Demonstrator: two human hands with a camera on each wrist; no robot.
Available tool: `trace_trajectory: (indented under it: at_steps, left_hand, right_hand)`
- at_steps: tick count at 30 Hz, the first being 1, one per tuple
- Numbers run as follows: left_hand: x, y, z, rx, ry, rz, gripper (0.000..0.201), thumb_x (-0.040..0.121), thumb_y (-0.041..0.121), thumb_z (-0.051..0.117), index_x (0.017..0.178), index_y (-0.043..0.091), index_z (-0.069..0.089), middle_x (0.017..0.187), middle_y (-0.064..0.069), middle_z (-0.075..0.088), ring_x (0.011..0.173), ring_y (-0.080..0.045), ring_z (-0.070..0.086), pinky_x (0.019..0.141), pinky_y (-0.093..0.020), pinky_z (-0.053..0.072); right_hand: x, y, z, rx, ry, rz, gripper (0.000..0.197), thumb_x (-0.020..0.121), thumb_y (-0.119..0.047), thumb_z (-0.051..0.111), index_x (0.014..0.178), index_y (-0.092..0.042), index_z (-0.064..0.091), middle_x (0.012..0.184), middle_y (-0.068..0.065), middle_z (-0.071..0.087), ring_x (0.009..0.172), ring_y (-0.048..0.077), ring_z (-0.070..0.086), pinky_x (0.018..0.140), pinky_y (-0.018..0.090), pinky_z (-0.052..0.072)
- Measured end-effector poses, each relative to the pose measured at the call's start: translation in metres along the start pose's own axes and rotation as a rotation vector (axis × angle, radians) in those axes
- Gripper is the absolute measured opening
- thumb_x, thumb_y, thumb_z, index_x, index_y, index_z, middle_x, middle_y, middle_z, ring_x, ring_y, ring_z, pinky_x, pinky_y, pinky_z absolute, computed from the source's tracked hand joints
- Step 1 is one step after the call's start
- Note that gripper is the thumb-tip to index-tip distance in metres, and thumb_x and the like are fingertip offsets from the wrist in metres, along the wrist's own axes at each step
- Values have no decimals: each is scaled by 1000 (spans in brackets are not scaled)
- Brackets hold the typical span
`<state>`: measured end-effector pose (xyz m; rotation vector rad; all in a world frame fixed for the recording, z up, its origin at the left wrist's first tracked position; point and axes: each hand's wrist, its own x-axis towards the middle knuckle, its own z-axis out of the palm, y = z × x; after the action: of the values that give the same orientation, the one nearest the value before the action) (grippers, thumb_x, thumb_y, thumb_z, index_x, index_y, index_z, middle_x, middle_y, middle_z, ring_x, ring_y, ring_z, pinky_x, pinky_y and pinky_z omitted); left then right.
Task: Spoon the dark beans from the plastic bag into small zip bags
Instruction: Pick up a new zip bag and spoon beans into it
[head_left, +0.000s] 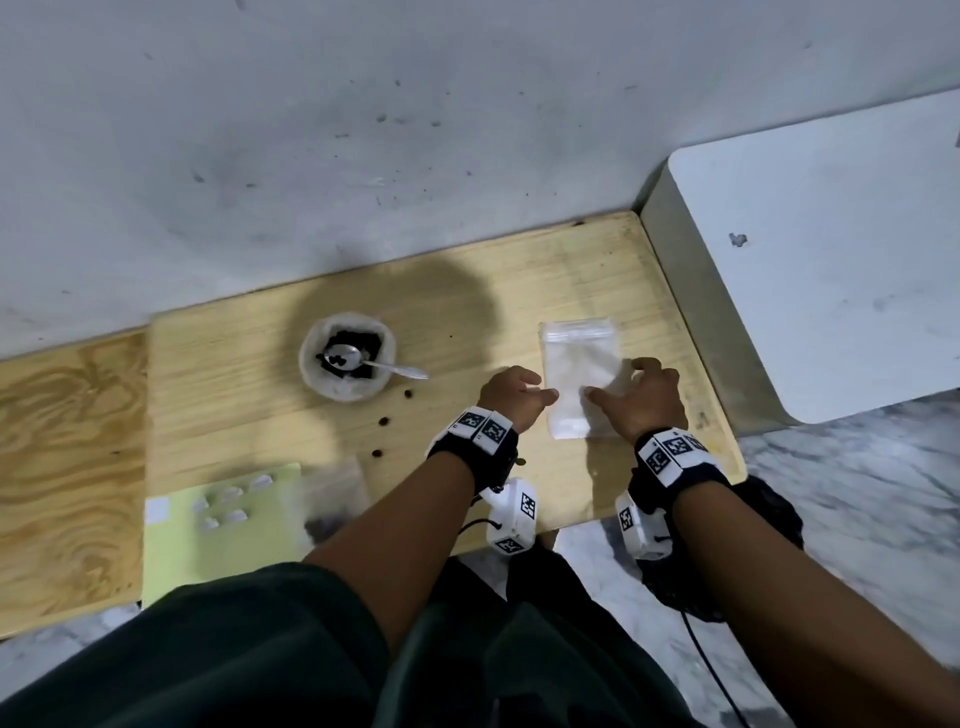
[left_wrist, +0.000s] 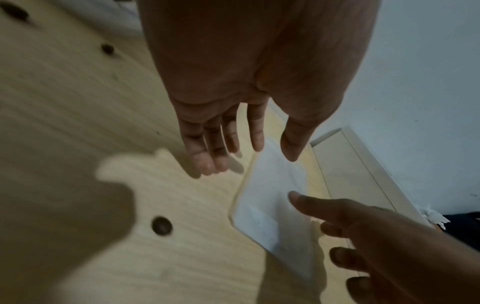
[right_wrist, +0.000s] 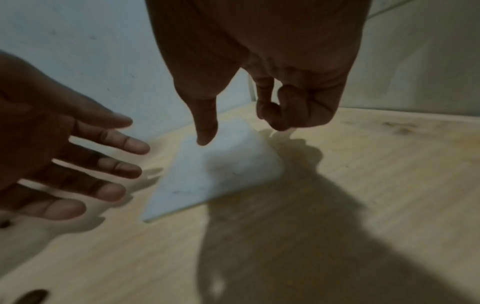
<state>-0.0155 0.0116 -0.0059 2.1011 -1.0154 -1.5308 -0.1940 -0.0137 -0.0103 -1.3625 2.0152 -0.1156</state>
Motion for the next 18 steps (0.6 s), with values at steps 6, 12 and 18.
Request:
trace_trajectory:
  at_steps: [6, 12, 18]
  left_hand:
    - [6, 9, 21, -86, -6, -65, 38, 83, 31, 71, 118, 20, 61, 114, 0, 63, 109, -23, 61, 97, -41, 52]
    - [9, 6, 22, -162, -17, -57, 36, 80, 31, 73, 113, 20, 65, 118, -3, 67, 108, -25, 64, 98, -44, 52]
    - [4, 5, 13, -212, 72, 46, 15, 80, 28, 73, 94, 29, 67, 109, -1, 68, 100, -23, 66, 93, -43, 54]
  right_hand:
    - [12, 12, 5, 59, -39, 5, 71, 70, -47, 82, 130, -21, 54, 124, 3, 62, 113, 27, 62, 92, 42, 53]
    - [6, 10, 6, 77, 58, -39, 51, 78, -42, 76, 124, -25, 61, 124, 4, 60, 111, 27, 61, 90, 39, 52]
    - [-5, 1, 1, 416, 221, -97, 10, 88, -26, 68, 98, -24, 68, 90, -4, 67, 84, 18, 63, 77, 29, 47]
